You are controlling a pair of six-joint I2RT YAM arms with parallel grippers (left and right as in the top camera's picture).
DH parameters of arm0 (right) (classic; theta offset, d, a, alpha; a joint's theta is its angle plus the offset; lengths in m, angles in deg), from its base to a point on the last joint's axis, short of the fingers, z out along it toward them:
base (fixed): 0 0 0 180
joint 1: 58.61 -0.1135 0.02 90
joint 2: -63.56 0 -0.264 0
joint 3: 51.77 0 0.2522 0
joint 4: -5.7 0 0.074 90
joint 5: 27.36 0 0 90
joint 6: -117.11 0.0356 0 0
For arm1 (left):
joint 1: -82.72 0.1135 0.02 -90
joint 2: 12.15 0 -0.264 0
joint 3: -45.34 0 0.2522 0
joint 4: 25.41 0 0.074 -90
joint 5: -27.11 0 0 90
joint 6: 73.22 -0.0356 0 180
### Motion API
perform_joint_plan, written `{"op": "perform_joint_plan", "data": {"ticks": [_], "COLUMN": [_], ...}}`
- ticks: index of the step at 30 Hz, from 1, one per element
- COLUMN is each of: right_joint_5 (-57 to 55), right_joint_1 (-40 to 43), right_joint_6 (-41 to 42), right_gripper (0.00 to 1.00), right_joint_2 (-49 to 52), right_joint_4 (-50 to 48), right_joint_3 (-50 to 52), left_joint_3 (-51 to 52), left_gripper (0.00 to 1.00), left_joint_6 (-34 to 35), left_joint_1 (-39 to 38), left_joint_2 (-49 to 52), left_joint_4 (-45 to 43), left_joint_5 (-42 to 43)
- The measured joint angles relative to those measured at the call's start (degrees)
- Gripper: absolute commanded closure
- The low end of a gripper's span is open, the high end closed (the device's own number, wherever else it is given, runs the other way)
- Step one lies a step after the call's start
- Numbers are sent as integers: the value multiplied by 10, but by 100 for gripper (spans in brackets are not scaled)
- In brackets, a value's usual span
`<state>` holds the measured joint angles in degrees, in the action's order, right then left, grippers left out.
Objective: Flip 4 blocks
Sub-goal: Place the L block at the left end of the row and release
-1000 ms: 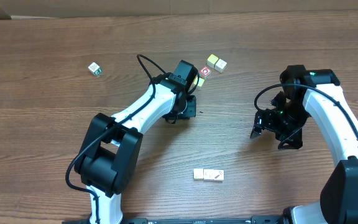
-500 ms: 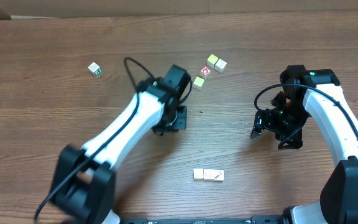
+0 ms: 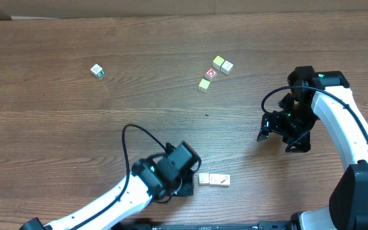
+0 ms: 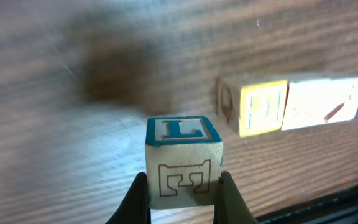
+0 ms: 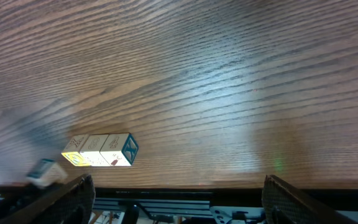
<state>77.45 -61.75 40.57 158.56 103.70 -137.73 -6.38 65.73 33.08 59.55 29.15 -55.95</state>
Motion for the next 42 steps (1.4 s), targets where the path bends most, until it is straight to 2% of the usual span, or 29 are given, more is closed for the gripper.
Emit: {"op": "perform_joint_plan", "data": {"ticks": [4, 10, 35, 36, 39, 42], "right_joint_5": [0, 0, 0, 0, 0, 0], "right_joint_1": [0, 0, 0, 0, 0, 0], "right_joint_6": [0, 0, 0, 0, 0, 0], "right_gripper": [13, 13, 13, 13, 13, 13], "right_joint_2": [0, 0, 0, 0, 0, 0], "right_joint_4": [1, 4, 9, 9, 9, 9], "right_joint_3": [0, 0, 0, 0, 0, 0], "left_joint_3": [43, 65, 65, 65, 65, 65], "left_gripper": [96, 96, 96, 94, 78, 74], "left_joint_6": [66, 109, 122, 122, 122, 126], "left_joint_1": [-29, -33, -32, -32, -32, -32], "left_joint_2": [0, 1, 37, 37, 37, 39], "left_joint_4": [-55, -97, -162, -162, -162, -163], "left_joint_5": [4, 2, -21, -21, -21, -21]}}
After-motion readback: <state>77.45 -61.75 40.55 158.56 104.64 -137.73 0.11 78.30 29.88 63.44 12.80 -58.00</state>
